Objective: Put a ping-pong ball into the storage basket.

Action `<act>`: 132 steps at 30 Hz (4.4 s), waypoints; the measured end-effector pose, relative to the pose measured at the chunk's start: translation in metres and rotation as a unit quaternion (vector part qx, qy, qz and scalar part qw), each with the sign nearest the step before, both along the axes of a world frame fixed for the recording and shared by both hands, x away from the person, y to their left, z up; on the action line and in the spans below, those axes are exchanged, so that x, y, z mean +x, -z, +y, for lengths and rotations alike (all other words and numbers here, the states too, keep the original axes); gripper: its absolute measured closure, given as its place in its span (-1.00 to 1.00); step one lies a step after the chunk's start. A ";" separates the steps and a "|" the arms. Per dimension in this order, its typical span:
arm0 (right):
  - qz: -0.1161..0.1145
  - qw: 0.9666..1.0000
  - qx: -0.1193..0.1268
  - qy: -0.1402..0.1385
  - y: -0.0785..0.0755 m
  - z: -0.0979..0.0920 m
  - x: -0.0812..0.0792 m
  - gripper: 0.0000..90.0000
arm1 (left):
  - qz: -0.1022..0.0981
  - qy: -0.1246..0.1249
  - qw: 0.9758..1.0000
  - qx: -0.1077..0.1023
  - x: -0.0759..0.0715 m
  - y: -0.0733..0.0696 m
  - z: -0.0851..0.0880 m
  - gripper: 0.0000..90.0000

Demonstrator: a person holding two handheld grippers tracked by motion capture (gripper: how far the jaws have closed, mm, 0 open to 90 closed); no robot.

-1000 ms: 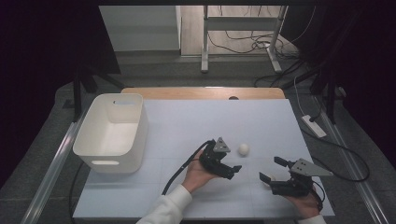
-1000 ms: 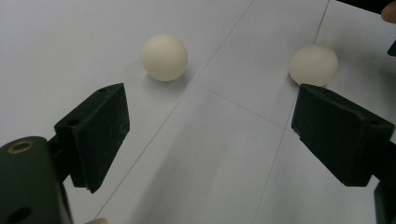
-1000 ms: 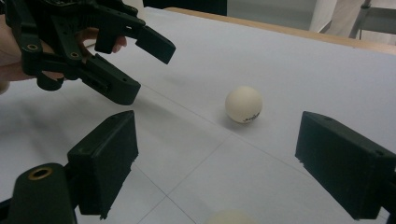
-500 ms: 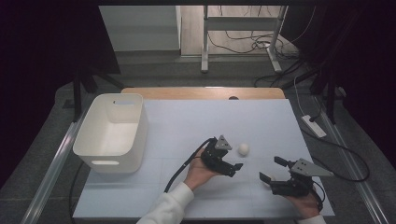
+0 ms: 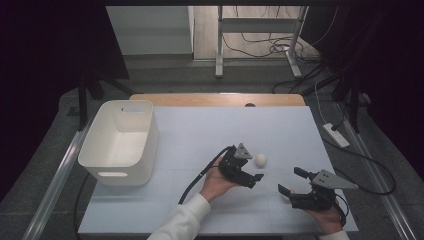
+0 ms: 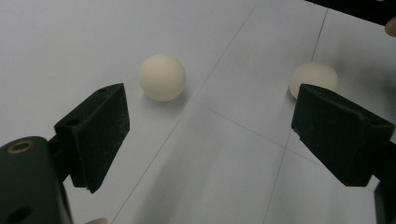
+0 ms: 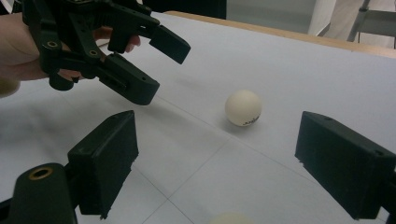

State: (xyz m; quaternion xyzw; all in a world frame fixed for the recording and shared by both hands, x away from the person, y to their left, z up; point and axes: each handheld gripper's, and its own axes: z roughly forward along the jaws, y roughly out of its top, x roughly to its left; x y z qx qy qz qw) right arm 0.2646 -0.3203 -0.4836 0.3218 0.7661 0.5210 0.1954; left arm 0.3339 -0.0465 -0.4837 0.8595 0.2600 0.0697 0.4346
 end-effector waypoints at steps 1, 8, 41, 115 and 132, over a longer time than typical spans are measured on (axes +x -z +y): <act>0.000 1.000 -0.001 0.001 0.000 0.000 0.000 -0.72 | 0.000 0.001 1.000 0.001 0.001 0.000 -0.001 -0.73; -0.001 1.000 0.001 0.001 0.000 -0.001 0.000 -0.72 | 0.005 0.003 1.000 0.005 0.003 0.004 -0.005 -0.73; 0.002 1.000 -0.004 -0.002 0.000 0.000 0.000 -0.72 | 0.022 -0.014 0.999 0.017 0.026 0.016 -0.024 -0.73; 0.004 1.000 -0.006 0.004 0.001 -0.002 0.001 -0.70 | 0.046 -0.033 0.997 0.042 0.053 0.033 -0.040 0.13; 0.005 1.000 -0.008 0.004 0.002 -0.001 0.001 -0.70 | 0.039 -0.028 0.998 0.030 0.043 0.024 -0.026 0.13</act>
